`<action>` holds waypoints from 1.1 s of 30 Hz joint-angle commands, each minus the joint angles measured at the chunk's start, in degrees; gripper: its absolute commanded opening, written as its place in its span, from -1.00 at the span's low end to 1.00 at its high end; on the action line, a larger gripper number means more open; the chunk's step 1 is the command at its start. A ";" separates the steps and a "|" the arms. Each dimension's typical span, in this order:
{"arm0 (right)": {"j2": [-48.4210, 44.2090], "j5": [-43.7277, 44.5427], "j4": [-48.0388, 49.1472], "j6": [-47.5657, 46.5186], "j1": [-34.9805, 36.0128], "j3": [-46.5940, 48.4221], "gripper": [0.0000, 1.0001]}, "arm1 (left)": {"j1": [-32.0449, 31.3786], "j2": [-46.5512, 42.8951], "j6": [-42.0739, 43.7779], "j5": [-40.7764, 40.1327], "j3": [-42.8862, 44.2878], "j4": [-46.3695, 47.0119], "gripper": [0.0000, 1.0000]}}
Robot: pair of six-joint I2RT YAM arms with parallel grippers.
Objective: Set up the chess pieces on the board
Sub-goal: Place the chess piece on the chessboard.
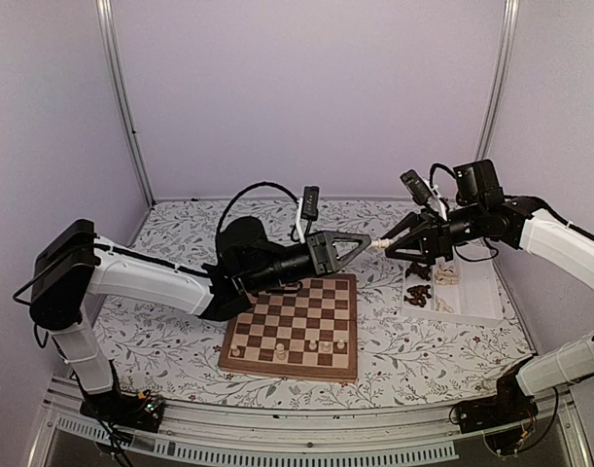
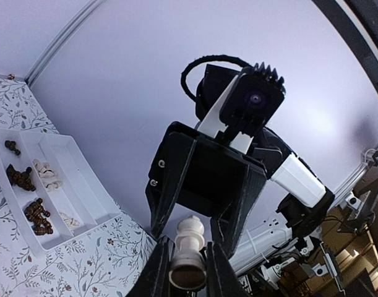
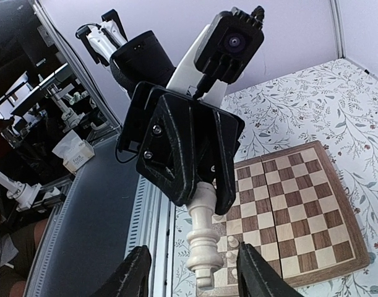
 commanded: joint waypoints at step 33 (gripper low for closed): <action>4.42 21.49 -16.00 -15.12 3.53 11.54 -1.00 | 1.88 -14.31 16.18 -9.38 -0.23 -29.21 -0.08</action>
